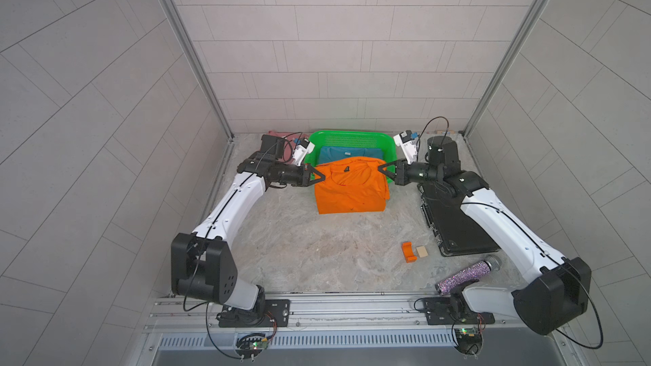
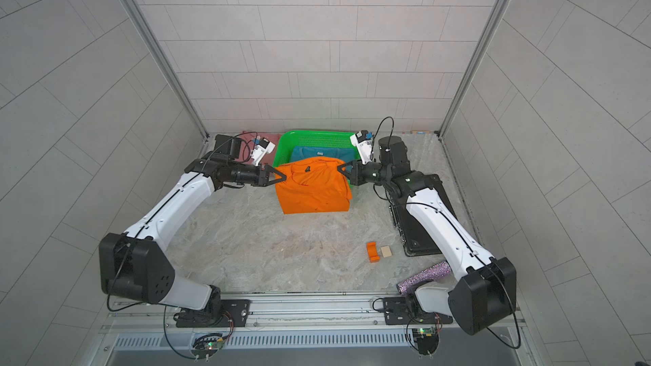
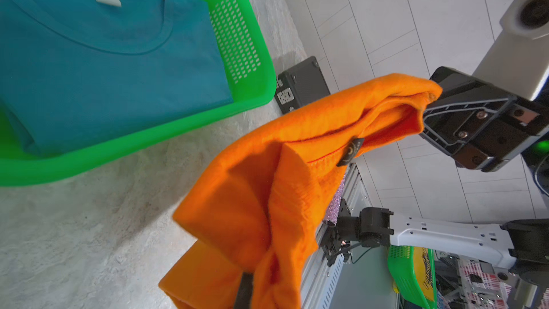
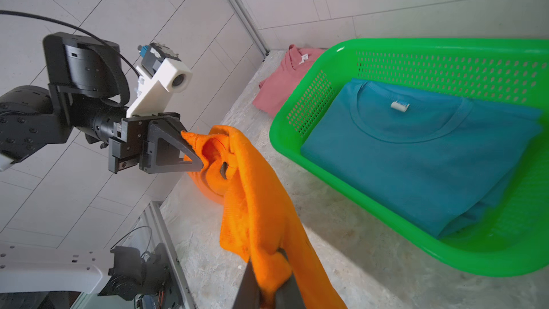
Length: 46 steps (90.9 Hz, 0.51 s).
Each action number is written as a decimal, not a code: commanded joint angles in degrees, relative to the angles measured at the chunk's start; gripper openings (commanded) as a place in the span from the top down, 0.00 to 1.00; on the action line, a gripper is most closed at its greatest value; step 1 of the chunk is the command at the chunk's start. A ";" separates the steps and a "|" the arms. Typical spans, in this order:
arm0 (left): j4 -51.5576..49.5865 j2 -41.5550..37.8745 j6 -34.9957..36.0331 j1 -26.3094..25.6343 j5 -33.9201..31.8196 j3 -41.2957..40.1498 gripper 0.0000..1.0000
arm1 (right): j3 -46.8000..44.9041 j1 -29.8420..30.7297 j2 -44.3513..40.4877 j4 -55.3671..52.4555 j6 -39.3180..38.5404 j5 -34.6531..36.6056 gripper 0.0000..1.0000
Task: Put the folded t-shirts into the basket
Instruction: Pick up the T-shirt from the center of the board.
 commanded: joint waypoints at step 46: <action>8.53 15.49 2.93 0.36 -5.91 19.27 1.00 | 18.29 -5.21 19.40 3.07 0.20 -0.50 1.00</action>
